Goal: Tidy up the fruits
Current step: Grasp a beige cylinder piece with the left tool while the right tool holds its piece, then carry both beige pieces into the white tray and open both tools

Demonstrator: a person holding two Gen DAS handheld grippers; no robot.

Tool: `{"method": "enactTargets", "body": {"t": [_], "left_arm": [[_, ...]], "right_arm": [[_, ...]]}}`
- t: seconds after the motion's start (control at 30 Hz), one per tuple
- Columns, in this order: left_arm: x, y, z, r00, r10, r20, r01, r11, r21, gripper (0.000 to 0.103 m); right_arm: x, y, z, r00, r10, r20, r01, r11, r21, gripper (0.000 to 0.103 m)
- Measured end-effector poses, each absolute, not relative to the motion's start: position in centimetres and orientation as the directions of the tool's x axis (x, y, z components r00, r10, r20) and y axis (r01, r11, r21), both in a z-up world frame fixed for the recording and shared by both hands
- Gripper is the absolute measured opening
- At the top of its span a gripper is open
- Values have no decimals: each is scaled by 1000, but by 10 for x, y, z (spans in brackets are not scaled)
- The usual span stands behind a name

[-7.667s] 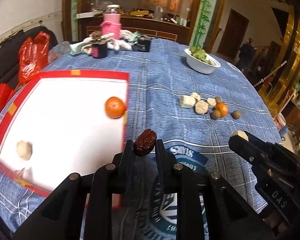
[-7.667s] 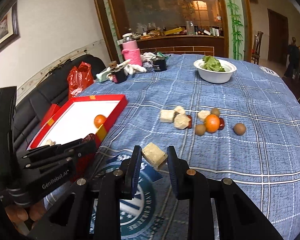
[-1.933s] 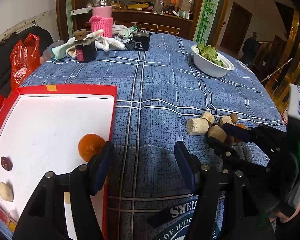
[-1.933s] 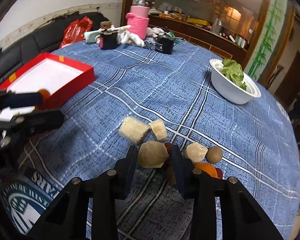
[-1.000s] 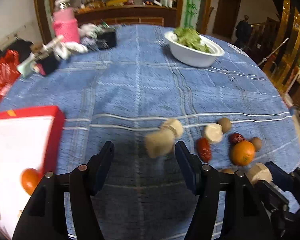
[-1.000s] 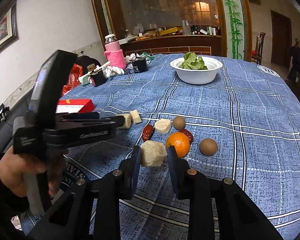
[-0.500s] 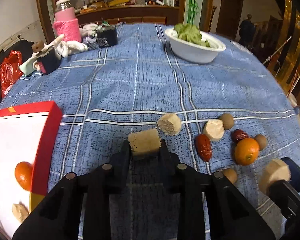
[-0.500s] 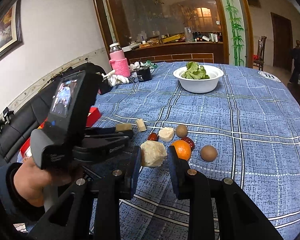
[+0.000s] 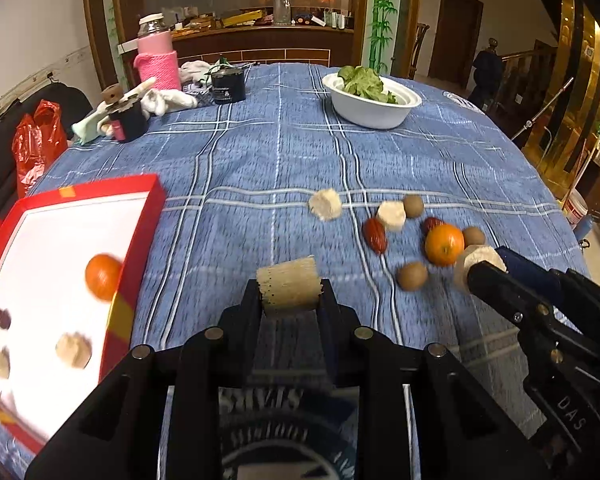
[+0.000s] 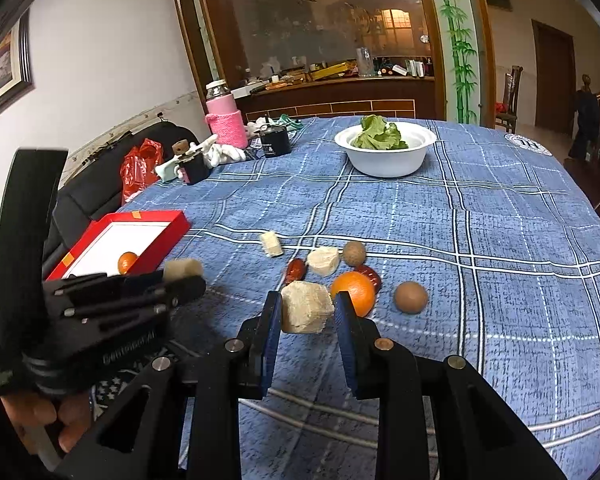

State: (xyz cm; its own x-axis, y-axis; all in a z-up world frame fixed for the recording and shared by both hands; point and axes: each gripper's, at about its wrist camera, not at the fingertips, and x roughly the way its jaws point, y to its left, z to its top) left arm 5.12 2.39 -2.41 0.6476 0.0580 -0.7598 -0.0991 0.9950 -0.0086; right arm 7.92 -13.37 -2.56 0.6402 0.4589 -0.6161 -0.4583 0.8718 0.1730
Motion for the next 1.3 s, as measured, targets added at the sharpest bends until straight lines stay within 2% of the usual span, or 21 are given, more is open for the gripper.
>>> {"method": "enactTargets", "body": {"t": [0.63,1.03,1.3], "left_arm": [[-1,40,-16,674,32,-738,-112,992,-59,24],[-5,49,-27,688,35,-725,-132,988,-78,24],[-10,46,-31,698,83,-711,-165,985,-47,24]], "right_arm": [[20,-117,-24,652,416,-634,-423,894,150,28],[18,-114,-26,686,405,-604,-397,905,156,28],[23,-128,-24,705,435,-560,-374,899,228,28]]}}
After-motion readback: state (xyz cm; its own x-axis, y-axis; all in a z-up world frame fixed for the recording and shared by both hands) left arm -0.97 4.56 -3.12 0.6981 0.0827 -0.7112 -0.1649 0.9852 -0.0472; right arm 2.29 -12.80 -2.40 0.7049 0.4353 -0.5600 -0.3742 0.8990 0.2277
